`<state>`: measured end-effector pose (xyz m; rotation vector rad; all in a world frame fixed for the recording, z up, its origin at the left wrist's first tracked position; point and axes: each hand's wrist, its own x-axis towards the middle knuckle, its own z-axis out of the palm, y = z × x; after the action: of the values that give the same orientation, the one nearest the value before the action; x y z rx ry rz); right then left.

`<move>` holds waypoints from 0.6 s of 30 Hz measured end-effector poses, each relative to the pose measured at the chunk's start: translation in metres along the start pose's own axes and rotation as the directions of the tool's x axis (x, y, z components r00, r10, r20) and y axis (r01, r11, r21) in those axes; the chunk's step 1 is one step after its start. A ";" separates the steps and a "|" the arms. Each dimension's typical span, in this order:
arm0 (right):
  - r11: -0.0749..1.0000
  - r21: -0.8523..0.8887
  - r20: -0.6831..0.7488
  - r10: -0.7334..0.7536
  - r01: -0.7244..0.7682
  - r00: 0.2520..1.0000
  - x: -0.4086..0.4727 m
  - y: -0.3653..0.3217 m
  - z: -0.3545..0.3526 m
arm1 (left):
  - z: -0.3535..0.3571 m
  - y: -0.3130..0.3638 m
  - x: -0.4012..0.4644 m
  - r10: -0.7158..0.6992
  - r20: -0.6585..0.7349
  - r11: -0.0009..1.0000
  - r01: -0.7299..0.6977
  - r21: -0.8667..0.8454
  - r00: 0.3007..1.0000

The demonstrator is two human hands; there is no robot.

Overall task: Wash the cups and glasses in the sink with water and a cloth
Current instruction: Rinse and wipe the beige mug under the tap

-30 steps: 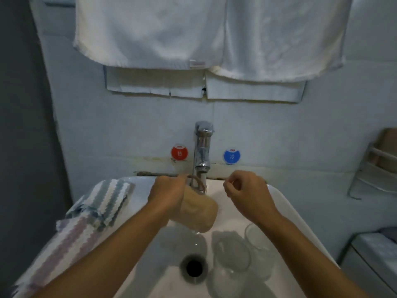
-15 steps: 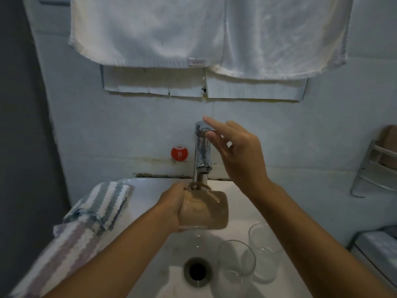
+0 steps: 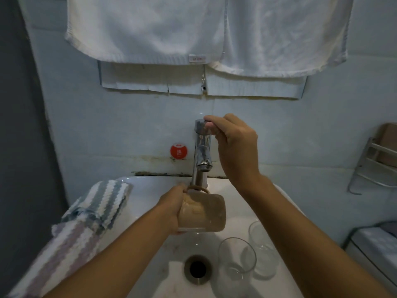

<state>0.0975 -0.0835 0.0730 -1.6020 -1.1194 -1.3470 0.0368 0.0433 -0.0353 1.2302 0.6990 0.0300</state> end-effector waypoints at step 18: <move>0.999 0.024 0.036 0.035 -0.036 0.999 0.010 0.007 0.002 | -0.001 -0.004 0.009 0.019 -0.034 1.000 -0.019 0.018 0.999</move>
<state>0.1057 -0.0823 0.0821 -1.6261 -1.1191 -1.2822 0.0421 0.0459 -0.0433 1.2557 0.7190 0.0610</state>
